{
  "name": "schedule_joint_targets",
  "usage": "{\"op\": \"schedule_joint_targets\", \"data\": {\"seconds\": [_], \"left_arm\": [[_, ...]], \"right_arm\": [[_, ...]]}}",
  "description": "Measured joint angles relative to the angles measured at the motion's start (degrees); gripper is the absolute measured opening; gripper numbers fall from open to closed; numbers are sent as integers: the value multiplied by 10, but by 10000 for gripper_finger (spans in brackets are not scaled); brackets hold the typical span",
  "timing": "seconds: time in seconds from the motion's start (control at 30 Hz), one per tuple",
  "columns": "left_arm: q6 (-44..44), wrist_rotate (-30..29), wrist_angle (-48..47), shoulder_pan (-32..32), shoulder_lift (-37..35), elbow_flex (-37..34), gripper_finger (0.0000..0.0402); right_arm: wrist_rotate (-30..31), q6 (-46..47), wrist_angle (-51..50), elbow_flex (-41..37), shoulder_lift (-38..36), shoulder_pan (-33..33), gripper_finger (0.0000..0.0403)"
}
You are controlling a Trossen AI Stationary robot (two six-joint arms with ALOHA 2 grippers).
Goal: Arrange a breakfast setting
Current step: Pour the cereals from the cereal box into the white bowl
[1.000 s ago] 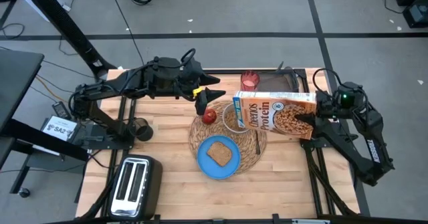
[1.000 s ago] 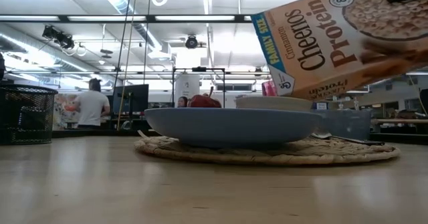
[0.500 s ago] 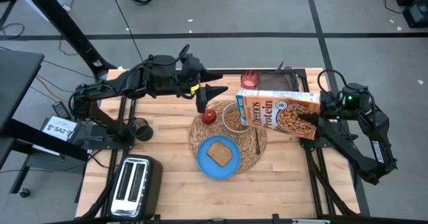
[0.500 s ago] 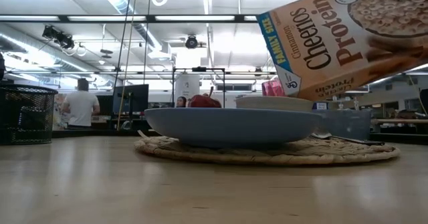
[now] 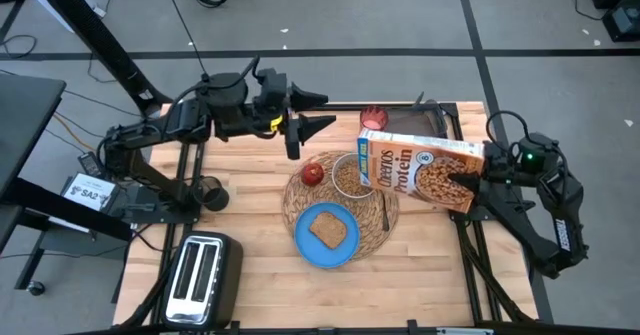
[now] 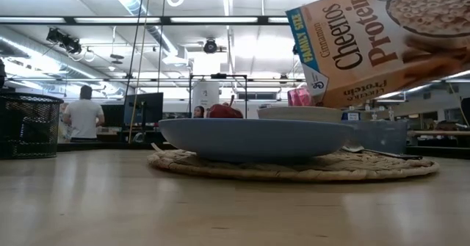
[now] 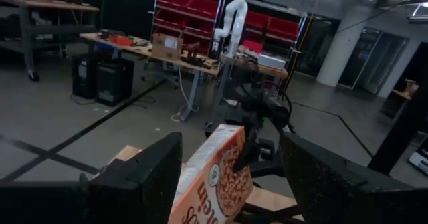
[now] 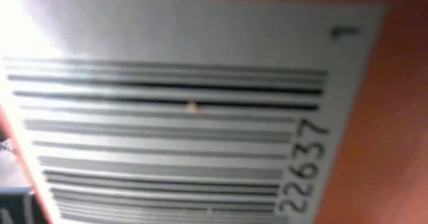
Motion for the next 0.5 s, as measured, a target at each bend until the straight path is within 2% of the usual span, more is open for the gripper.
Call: {"op": "schedule_joint_targets", "data": {"seconds": [0.13, 0.5], "left_arm": [[0, 0, 4, 9, -3, 0, 254], [-3, 3, 6, 18, -3, 0, 254]], "right_arm": [[1, 26, 2, -7, -28, 0, 240], [-15, 44, 40, -5, -27, 1, 240]]}}
